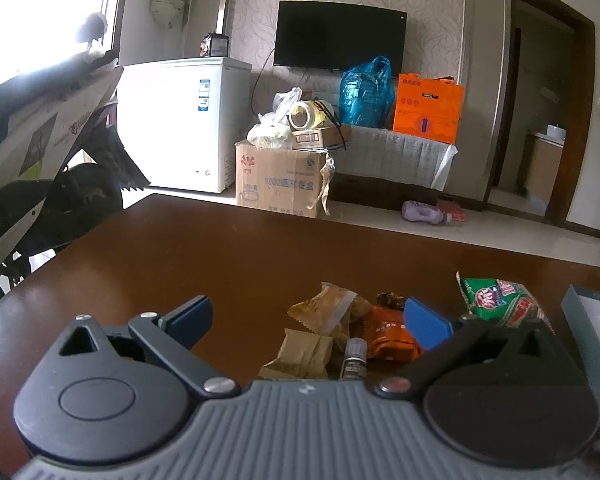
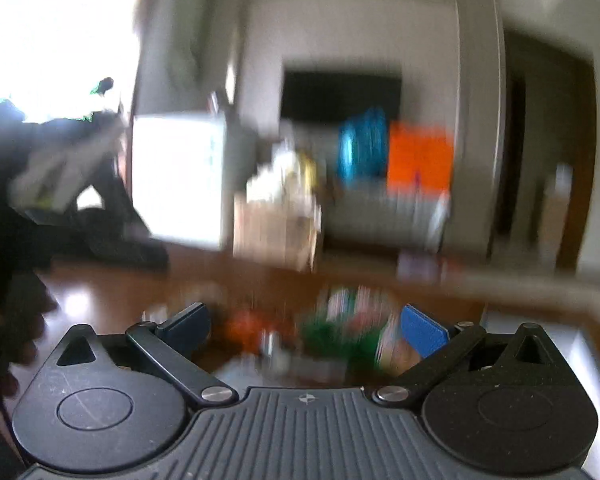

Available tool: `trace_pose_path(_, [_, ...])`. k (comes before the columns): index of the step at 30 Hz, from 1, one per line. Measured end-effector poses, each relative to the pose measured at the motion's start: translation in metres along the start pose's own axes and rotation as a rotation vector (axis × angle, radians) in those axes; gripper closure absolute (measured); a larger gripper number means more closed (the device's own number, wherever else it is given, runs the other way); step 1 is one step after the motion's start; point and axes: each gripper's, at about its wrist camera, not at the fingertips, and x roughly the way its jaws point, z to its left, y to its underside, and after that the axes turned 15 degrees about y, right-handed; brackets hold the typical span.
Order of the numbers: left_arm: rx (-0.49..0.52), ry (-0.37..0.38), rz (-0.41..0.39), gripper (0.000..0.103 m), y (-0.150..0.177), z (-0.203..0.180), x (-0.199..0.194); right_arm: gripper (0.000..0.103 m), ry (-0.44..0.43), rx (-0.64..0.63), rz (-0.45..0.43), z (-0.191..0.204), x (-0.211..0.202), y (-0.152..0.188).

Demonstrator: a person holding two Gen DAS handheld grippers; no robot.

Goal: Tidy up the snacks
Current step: 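Move the right tool toward the clear wrapped snack packet, then grasp the clear wrapped packet with the right gripper while the left grasps the slim tube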

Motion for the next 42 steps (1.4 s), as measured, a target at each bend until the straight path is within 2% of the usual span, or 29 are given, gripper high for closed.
trace_pose_path(1, [0.000,-0.003,0.002,0.000,0.000,0.002,0.000,0.000,0.011,-0.006,0.004,0.000,0.001,0.004])
trace_pose_path(2, [0.003,-0.006,0.006,0.000,-0.001,0.002,0.001,0.000,0.028,-0.017,-0.037,0.000,-0.004,0.002])
trace_pose_path(5, [0.035,-0.021,0.003,0.000,0.002,0.002,0.006,0.000,0.110,-0.049,-0.292,0.004,-0.034,-0.005])
trace_pose_path(6, [0.044,-0.025,0.001,0.000,0.003,0.002,0.007,0.000,0.123,-0.036,-0.327,0.002,-0.038,-0.005])
trace_pose_path(7, [0.049,-0.027,-0.001,0.000,0.004,0.004,0.007,0.000,0.099,-0.005,-0.275,-0.003,-0.032,-0.004])
trace_pose_path(9, [0.056,-0.027,-0.013,0.000,0.006,0.004,0.009,0.000,0.037,0.061,-0.069,-0.013,-0.006,-0.001])
trace_pose_path(10, [0.059,-0.028,-0.026,0.000,0.007,0.005,0.009,0.000,0.019,0.081,0.003,-0.016,0.003,0.001])
trace_pose_path(11, [0.060,-0.027,-0.041,0.000,0.007,0.007,0.007,0.000,-0.003,0.090,0.023,-0.017,0.005,0.002])
trace_pose_path(13, [0.047,-0.051,-0.093,0.000,0.010,0.008,0.003,0.000,-0.082,0.077,0.009,-0.021,-0.001,-0.001])
trace_pose_path(15, [0.028,-0.084,-0.130,0.000,0.012,0.010,0.000,0.000,-0.130,0.041,0.043,-0.016,0.000,-0.001])
trace_pose_path(19, [0.018,-0.043,-0.084,0.000,0.015,0.026,0.002,0.000,-0.186,-0.016,0.118,0.002,0.008,0.006])
trace_pose_path(23, [0.056,-0.036,-0.086,0.000,0.022,0.036,0.002,0.001,-0.199,-0.012,0.143,-0.003,0.005,0.015])
trace_pose_path(28, [0.074,0.026,-0.030,0.000,0.036,0.031,0.014,0.010,-0.215,0.001,0.172,-0.003,0.019,0.018])
trace_pose_path(33, [0.175,0.162,0.011,0.000,0.053,0.009,0.023,0.013,-0.218,-0.031,0.187,0.005,0.027,0.023])
trace_pose_path(35, [0.198,0.188,0.032,0.000,0.058,0.002,0.028,0.013,-0.216,-0.039,0.190,0.006,0.028,0.023])
trace_pose_path(38, [0.205,0.200,0.046,0.000,0.064,-0.002,0.036,0.013,-0.212,-0.037,0.190,0.005,0.029,0.023])
trace_pose_path(42, [0.158,0.187,0.059,0.000,0.065,-0.001,0.050,0.013,-0.204,-0.050,0.192,0.007,0.029,0.024])
